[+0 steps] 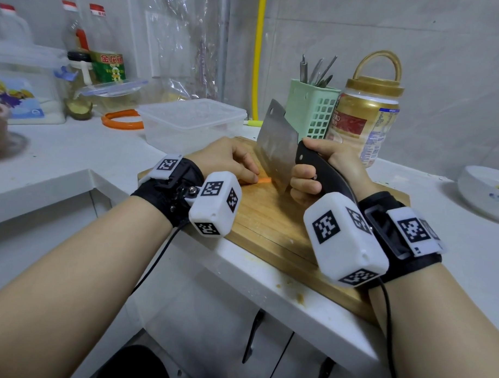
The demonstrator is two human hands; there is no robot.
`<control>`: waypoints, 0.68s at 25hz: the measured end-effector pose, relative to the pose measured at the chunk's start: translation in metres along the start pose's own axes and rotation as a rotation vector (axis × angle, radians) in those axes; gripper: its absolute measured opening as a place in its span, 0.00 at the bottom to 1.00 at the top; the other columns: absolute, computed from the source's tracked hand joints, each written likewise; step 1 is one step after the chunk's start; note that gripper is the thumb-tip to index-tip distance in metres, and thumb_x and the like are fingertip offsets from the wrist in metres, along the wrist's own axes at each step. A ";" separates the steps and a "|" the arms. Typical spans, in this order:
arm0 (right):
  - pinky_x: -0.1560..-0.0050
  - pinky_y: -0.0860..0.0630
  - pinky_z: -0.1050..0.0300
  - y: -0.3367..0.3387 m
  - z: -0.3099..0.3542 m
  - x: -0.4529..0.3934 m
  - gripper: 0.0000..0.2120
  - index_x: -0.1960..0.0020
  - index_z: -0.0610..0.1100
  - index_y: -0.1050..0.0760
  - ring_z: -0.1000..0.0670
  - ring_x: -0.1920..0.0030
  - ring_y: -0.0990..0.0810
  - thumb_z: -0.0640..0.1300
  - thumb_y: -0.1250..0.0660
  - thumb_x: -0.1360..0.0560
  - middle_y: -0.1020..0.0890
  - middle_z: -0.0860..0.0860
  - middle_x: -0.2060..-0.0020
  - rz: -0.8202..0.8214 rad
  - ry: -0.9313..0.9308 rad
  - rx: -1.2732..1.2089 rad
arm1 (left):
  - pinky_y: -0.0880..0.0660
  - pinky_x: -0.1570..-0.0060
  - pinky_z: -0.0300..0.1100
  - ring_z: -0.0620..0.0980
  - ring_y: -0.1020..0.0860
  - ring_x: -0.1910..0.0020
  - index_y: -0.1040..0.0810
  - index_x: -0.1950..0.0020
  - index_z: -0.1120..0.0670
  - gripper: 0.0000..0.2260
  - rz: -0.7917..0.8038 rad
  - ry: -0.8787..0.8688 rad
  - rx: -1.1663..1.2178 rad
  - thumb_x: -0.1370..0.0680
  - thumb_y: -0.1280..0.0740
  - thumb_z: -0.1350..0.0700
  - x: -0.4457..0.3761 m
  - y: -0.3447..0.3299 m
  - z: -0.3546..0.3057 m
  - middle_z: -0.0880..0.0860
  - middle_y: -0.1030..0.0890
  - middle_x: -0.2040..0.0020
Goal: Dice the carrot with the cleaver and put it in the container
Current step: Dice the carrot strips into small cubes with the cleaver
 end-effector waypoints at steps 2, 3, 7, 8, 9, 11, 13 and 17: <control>0.69 0.46 0.60 -0.003 -0.001 0.000 0.19 0.65 0.43 0.37 0.52 0.83 0.37 0.52 0.47 0.20 0.35 0.50 0.80 0.015 -0.005 0.019 | 0.30 0.65 0.27 0.33 0.25 0.72 0.19 0.59 0.58 0.05 -0.001 0.000 0.012 0.29 0.24 0.63 0.001 0.000 -0.001 0.39 0.22 0.75; 0.69 0.46 0.60 -0.004 -0.001 0.000 0.19 0.65 0.43 0.37 0.52 0.83 0.37 0.52 0.47 0.20 0.35 0.50 0.80 0.015 -0.010 0.023 | 0.30 0.66 0.27 0.33 0.25 0.73 0.20 0.60 0.57 0.06 0.001 0.001 0.016 0.30 0.24 0.64 0.000 -0.001 -0.001 0.39 0.22 0.75; 0.68 0.47 0.60 -0.004 -0.002 0.000 0.19 0.65 0.43 0.36 0.52 0.83 0.37 0.51 0.47 0.19 0.34 0.50 0.80 -0.002 -0.029 0.045 | 0.30 0.67 0.26 0.33 0.25 0.73 0.20 0.61 0.56 0.06 0.008 0.010 0.011 0.29 0.24 0.63 0.000 -0.001 -0.001 0.39 0.23 0.76; 0.68 0.47 0.59 -0.005 -0.003 -0.001 0.19 0.65 0.43 0.36 0.52 0.83 0.37 0.51 0.47 0.19 0.34 0.50 0.80 -0.006 -0.029 0.054 | 0.30 0.67 0.27 0.33 0.26 0.73 0.20 0.60 0.57 0.05 0.011 0.013 0.001 0.29 0.25 0.63 0.000 -0.001 -0.001 0.39 0.23 0.76; 0.68 0.47 0.59 -0.005 -0.002 -0.002 0.19 0.65 0.42 0.36 0.52 0.83 0.37 0.51 0.47 0.19 0.34 0.50 0.80 -0.008 -0.029 0.065 | 0.30 0.68 0.26 0.33 0.26 0.73 0.19 0.59 0.59 0.04 0.014 0.015 -0.010 0.28 0.25 0.63 0.000 -0.001 -0.001 0.39 0.23 0.75; 0.68 0.47 0.59 -0.006 -0.003 -0.003 0.18 0.64 0.42 0.36 0.51 0.83 0.36 0.51 0.47 0.19 0.34 0.49 0.81 -0.008 -0.034 0.091 | 0.31 0.68 0.27 0.33 0.26 0.73 0.18 0.56 0.64 0.03 -0.002 0.028 -0.023 0.27 0.28 0.64 -0.002 0.000 0.000 0.40 0.22 0.73; 0.69 0.46 0.59 -0.006 -0.003 -0.003 0.17 0.63 0.42 0.36 0.51 0.83 0.36 0.51 0.47 0.20 0.34 0.49 0.81 -0.007 -0.043 0.109 | 0.30 0.67 0.30 0.33 0.26 0.73 0.19 0.54 0.66 0.05 -0.017 0.052 -0.034 0.26 0.30 0.64 -0.003 0.000 0.001 0.42 0.22 0.71; 0.73 0.43 0.62 -0.005 -0.003 -0.005 0.15 0.61 0.42 0.37 0.51 0.83 0.36 0.51 0.46 0.20 0.34 0.49 0.80 -0.020 -0.060 0.129 | 0.31 0.64 0.34 0.33 0.27 0.74 0.18 0.55 0.64 0.04 0.027 0.058 -0.075 0.27 0.30 0.64 -0.005 -0.002 0.002 0.40 0.23 0.74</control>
Point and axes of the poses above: each hand's wrist, its own x-axis away from the middle knuckle, its own y-axis out of the back of the hand, z = x × y, the point moved 6 cm from there along -x, towards the middle knuckle
